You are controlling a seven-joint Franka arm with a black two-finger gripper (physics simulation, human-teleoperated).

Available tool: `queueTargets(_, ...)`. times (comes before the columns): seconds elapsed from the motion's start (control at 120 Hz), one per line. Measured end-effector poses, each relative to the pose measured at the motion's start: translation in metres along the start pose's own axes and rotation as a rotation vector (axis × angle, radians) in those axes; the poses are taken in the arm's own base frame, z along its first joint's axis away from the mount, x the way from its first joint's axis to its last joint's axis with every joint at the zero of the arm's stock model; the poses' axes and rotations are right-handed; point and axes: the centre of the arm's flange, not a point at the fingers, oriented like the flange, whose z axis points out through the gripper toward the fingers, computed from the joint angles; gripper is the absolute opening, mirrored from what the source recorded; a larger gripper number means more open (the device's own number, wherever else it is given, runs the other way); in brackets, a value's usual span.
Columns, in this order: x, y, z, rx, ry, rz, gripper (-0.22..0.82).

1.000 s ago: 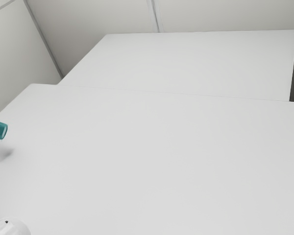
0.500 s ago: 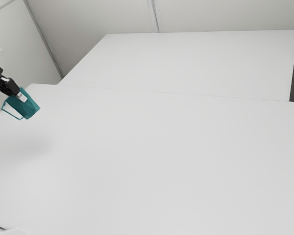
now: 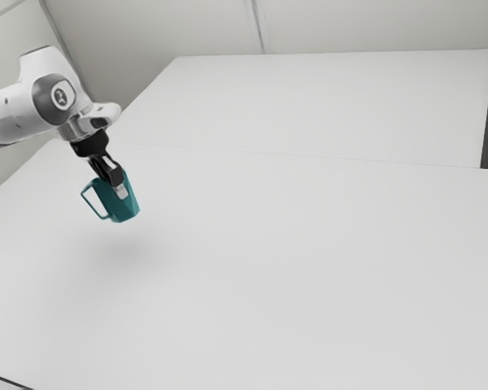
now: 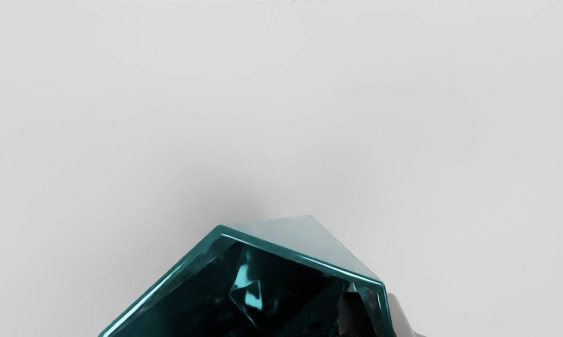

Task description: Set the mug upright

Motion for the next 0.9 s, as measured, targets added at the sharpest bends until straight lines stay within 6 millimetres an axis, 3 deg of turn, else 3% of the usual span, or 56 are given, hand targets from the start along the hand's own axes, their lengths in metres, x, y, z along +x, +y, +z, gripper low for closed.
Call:
queueTargets(0.25,0.040,0.076,0.057,0.141,-0.052,0.101,-0.17)
queueTargets(0.392,0.055,0.103,0.078,0.192,-0.038,0.112,-0.17)
queueTargets(0.5,0.056,0.108,0.089,0.227,-0.023,0.091,-0.17)
queueTargets(0.733,0.056,0.093,0.102,0.292,0.039,0.006,-0.17)
queueTargets(0.9,0.068,0.104,0.115,0.299,0.067,-0.023,-0.17)
